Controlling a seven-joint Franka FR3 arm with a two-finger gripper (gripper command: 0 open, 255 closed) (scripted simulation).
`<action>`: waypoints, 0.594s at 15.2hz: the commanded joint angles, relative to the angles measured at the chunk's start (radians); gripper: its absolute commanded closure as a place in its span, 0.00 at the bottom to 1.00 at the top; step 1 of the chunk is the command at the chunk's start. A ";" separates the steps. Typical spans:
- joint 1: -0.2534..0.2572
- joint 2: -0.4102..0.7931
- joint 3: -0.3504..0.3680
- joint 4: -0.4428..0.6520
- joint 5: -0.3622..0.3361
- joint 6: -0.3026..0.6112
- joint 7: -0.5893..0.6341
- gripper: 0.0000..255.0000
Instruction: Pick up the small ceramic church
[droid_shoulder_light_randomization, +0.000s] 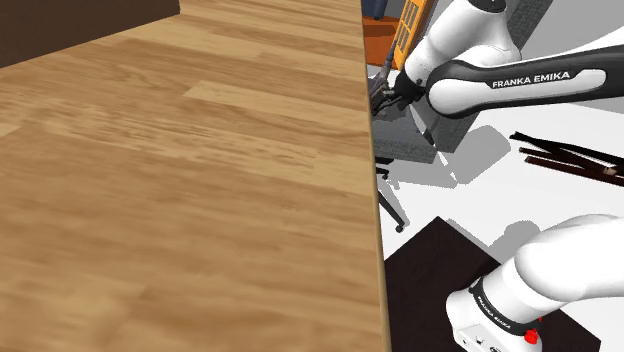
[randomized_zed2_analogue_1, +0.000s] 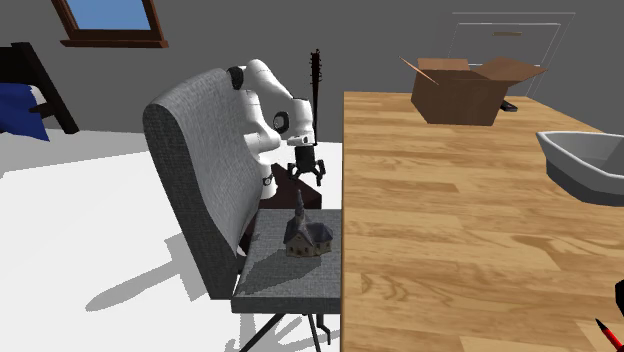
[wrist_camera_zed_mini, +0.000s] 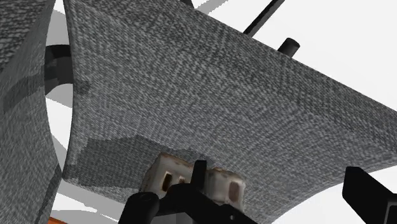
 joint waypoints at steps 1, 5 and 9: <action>-0.065 0.049 0.029 0.011 -0.067 0.108 0.074 0.00; -0.238 0.137 0.130 0.065 -0.252 0.271 0.280 0.00; -0.498 0.212 0.304 0.155 -0.530 0.388 0.580 0.00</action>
